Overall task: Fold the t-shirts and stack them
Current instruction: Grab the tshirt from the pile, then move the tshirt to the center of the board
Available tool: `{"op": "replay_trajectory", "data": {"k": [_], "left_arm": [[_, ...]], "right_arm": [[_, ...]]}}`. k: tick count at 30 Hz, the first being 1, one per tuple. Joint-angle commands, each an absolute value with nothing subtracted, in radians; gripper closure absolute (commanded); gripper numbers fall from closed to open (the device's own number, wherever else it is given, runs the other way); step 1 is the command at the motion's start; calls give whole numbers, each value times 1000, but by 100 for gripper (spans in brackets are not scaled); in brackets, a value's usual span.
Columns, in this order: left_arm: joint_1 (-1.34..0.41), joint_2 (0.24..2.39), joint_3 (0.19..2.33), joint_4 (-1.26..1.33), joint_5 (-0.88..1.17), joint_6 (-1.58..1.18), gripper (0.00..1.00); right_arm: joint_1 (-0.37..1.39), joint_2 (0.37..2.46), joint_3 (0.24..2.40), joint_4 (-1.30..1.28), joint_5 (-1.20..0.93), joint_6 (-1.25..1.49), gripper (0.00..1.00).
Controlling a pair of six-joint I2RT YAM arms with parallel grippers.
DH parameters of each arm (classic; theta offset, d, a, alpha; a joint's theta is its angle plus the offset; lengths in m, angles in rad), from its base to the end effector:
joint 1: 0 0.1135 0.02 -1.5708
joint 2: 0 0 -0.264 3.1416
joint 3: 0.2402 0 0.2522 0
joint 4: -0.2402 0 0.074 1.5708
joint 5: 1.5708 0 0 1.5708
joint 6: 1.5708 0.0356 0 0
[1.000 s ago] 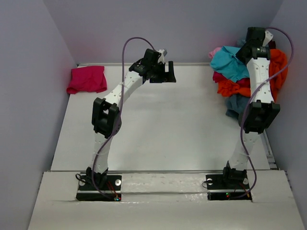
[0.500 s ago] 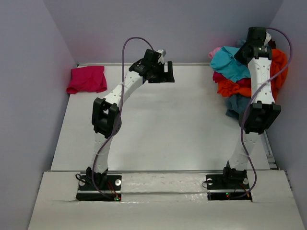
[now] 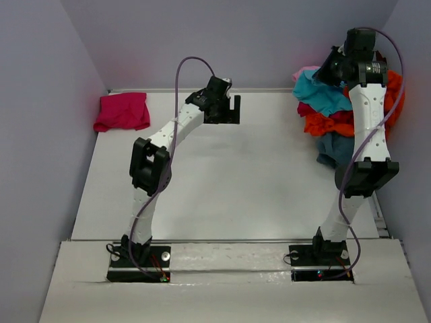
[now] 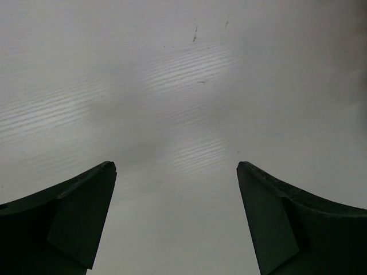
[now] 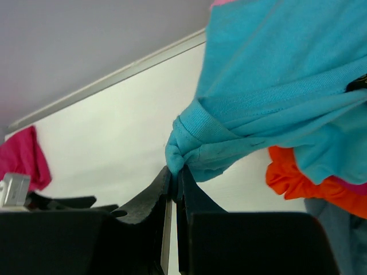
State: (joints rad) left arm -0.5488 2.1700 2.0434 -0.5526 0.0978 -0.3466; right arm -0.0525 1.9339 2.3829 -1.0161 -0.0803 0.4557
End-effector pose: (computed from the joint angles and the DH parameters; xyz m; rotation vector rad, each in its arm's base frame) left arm 0.4287 -0.2662 0.2914 0.2873 2.2958 -0.5806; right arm 0.4003 -0.0182 0.4619 0.4952 2.0953 0.3212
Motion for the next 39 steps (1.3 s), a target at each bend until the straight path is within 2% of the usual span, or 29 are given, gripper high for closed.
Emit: {"op": "replay_trajectory", "data": {"k": [1,17,23,26,39], "left_arm": [[-580,2034,2031,-584,31,-321,1],[-589,1859,1829,-548,-66,-373,1],[-589,1825,1809,-557,-98,-377,1],[-589,1796,1795,-561,-179,-382,1],[-598,1622,1605,-397,-245,-454,1]], "right_arm": [[23,1855,2428,-1075,-224,419,93],[204,1710,2402,-1172,-198,347,93],[242,1678,2442,-1195,-149,341,93],[264,1667,2485,-1207,-123,341,93],[325,1493,2425,-1149,-183,273,93]]}}
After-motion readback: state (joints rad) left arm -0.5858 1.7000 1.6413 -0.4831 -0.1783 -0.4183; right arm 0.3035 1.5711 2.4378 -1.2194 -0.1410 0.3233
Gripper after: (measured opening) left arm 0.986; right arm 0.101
